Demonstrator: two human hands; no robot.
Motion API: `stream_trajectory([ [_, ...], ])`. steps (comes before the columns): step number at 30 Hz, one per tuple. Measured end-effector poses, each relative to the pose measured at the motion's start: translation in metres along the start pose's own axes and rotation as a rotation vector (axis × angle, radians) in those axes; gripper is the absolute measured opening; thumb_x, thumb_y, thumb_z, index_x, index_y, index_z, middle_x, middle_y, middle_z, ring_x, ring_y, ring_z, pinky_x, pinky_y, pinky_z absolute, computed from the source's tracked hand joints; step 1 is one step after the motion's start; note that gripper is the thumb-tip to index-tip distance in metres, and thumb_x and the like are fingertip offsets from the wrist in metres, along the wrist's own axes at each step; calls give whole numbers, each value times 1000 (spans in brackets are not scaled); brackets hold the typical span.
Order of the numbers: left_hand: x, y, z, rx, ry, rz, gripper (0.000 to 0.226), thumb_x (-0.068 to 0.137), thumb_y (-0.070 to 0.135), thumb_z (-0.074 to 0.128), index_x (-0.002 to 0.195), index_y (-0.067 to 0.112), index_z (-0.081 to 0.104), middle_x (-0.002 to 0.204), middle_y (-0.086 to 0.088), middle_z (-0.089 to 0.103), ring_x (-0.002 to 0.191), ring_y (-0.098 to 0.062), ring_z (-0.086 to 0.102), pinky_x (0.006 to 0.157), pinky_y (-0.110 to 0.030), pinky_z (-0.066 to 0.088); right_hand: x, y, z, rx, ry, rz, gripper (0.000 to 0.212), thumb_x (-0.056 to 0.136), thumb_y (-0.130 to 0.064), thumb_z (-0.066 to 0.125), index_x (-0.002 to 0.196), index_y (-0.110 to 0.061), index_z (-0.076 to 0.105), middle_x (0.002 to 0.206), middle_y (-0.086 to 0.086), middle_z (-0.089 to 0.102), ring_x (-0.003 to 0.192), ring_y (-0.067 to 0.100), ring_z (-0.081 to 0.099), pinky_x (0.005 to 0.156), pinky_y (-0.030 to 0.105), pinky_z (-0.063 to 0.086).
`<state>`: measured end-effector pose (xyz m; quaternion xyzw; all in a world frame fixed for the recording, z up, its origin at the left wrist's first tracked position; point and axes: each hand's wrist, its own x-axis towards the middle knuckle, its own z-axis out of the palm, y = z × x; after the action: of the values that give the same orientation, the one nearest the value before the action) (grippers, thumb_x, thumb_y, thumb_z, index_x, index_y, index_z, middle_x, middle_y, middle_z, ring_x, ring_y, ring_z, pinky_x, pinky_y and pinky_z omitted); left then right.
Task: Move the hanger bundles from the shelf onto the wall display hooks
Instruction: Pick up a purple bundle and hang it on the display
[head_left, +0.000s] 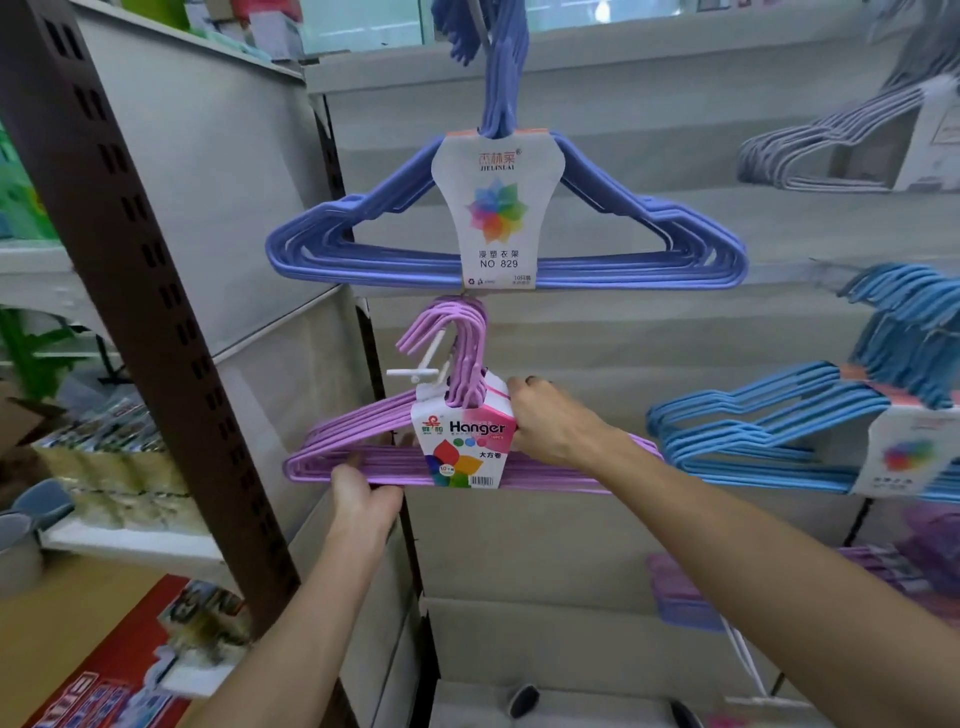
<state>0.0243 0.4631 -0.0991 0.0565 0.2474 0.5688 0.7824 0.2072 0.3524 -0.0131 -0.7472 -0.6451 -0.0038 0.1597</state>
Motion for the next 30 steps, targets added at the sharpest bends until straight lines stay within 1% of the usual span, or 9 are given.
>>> stream_trajectory([
  [5,20,-4,8,36,20,10,33,104,12,39,134,15,54,106,-14,70,82,-32,72,56,-51,56,17,6,1,-8,-7,32,41,88,-33,68,116,-9,50,112,14,61,101,34,60,88,49,53],
  [11,43,-10,17,38,-6,15,29,105,13,37,127,14,57,105,-14,67,90,-33,68,98,-59,49,35,14,2,-18,-17,56,44,87,-35,69,120,-12,50,113,12,60,99,31,60,89,46,53],
  [12,45,-11,19,42,-6,18,30,105,13,37,128,13,56,103,-14,67,90,-33,67,97,-58,49,37,16,4,-19,-16,63,46,87,-35,69,122,-12,49,115,12,60,101,32,59,90,46,52],
  [16,49,-10,18,52,-28,22,32,105,15,37,128,14,58,103,-14,69,90,-31,68,70,-51,55,41,19,8,-2,-15,83,49,88,-36,67,127,-13,48,121,13,57,107,32,56,95,46,49],
  [18,49,-9,15,52,-39,23,29,104,16,41,125,15,60,101,-12,71,89,-29,71,63,-48,57,42,19,9,16,-13,90,50,88,-38,66,128,-13,48,123,12,57,109,32,56,95,45,49],
  [22,50,-8,11,64,-55,21,23,101,15,46,117,16,64,88,-10,76,86,-28,73,76,-49,59,41,19,10,43,-7,100,51,86,-36,66,129,-14,48,123,11,57,110,31,56,95,45,49],
  [25,46,-7,5,62,-38,5,21,96,10,52,113,14,63,90,-11,74,94,-29,69,86,-51,56,39,19,10,75,-2,100,45,85,-30,66,125,-15,51,120,11,59,105,30,58,92,44,51],
  [28,40,-4,-2,68,-42,-18,19,94,9,56,112,13,61,90,-12,76,97,-28,69,83,-48,56,35,20,8,81,-2,91,40,86,-27,65,121,-14,51,116,10,62,100,31,60,87,42,52],
  [30,36,-2,-6,68,-55,-40,16,96,10,53,111,10,60,102,-15,71,101,-29,68,85,-49,55,31,20,6,73,1,80,41,87,-27,65,122,-14,49,117,11,61,102,32,60,89,44,52],
])
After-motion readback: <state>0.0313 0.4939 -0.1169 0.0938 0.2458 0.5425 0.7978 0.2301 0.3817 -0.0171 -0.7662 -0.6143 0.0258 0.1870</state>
